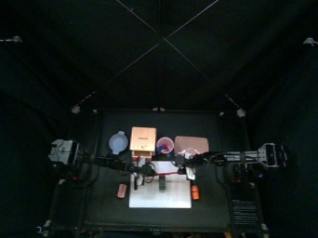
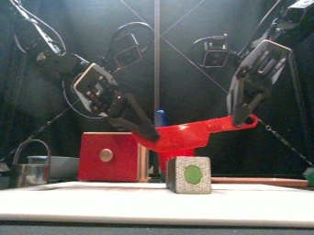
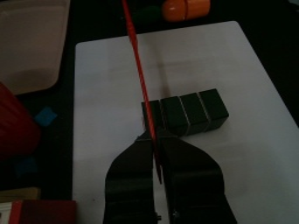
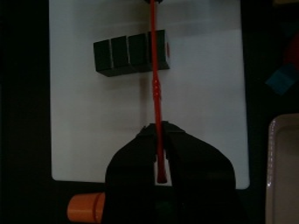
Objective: Place sushi on board then cut the sushi with the knife then place the pieces on the plate
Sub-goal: Cut the sushi into 4 pieces
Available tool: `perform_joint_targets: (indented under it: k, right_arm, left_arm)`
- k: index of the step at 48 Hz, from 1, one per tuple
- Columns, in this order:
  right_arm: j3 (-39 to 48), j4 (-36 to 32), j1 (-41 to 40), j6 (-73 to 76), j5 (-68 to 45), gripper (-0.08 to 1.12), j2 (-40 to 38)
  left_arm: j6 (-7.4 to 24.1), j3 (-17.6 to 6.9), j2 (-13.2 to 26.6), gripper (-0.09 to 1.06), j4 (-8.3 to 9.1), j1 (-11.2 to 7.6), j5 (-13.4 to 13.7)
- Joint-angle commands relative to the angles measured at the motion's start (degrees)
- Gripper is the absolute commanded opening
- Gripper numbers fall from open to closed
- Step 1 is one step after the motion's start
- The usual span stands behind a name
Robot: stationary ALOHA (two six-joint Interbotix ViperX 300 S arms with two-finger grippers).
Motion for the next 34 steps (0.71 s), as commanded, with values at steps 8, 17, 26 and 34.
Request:
perform_joint_targets:
  k: [8,17,26,34]
  right_arm:
    - [-0.53,1.23,1.14,-0.09,-3.60,0.23,0.53]
    - [-0.44,0.35,1.14,-0.09,-5.54,0.23,0.70]
    - [-0.09,0.79,1.76,-0.09,-5.62,0.23,1.93]
    - [0.09,0.53,2.29,-0.09,-6.42,0.23,2.20]
  left_arm:
    - [0.35,-1.76,-0.35,0.31,0.35,-1.05,-0.26]
    - [0.44,-2.11,-0.18,0.31,0.44,-0.79,-0.26]
    - [0.35,-2.37,0.09,0.31,0.70,-1.05,-0.26]
    - [0.35,-2.55,0.26,0.31,0.70,-1.14,-0.26]
